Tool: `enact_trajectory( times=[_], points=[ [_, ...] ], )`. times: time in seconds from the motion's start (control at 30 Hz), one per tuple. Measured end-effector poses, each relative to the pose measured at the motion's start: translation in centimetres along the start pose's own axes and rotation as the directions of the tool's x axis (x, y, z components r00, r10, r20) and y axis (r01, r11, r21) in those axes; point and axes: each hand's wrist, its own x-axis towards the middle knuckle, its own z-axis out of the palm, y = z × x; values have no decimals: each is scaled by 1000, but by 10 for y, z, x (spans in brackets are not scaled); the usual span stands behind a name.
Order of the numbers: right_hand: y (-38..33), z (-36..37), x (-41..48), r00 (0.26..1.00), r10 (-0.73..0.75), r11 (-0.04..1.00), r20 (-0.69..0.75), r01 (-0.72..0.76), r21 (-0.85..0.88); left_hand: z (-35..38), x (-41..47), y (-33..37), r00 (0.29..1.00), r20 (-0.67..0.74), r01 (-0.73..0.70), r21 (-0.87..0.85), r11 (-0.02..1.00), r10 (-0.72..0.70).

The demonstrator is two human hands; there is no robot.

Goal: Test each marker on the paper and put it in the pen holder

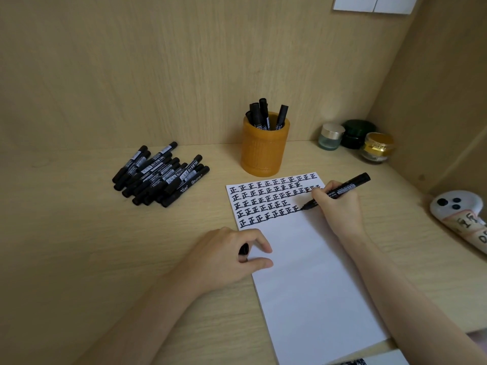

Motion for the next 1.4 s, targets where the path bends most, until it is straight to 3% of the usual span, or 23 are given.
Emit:
enact_trajectory(
  times=[0.1, 0.2, 0.3, 0.43, 0.53, 0.63, 0.97, 1.4],
  points=[
    [0, 0, 0, 1000, 9, 1000, -5, -9, 28, 0, -2, 0, 1000, -15, -20, -8, 1000, 20],
    [-4, -2, 0, 999, 29, 974, 27, -34, 225, 0, -4, -1, 998, -53, -42, -153, 987, 34],
    [-8, -5, -3, 991, 27, 928, 130, -73, 365, 0, -4, -2, 998, -57, -25, -327, 945, 7],
    [-9, -6, -5, 940, 60, 841, 335, -229, 491, 2, -1, 3, 998, -58, -9, -483, 876, -22],
    [-12, -7, -9, 871, -64, 795, 487, -250, 553, 0, 2, 7, 990, -97, 20, -624, 781, -103],
    [-16, -4, -16, 791, -177, 808, 586, -224, 545, -1, 3, 7, 976, -151, 15, -669, 743, -156],
    [-24, 5, -31, 776, -172, 914, 607, -103, 392, 3, 6, 7, 960, -205, 3, -670, 742, -189],
    [-26, 11, -35, 727, -189, 909, 660, -125, 398, 6, 8, 5, 946, -277, -57, -648, 760, -166]
  ],
)
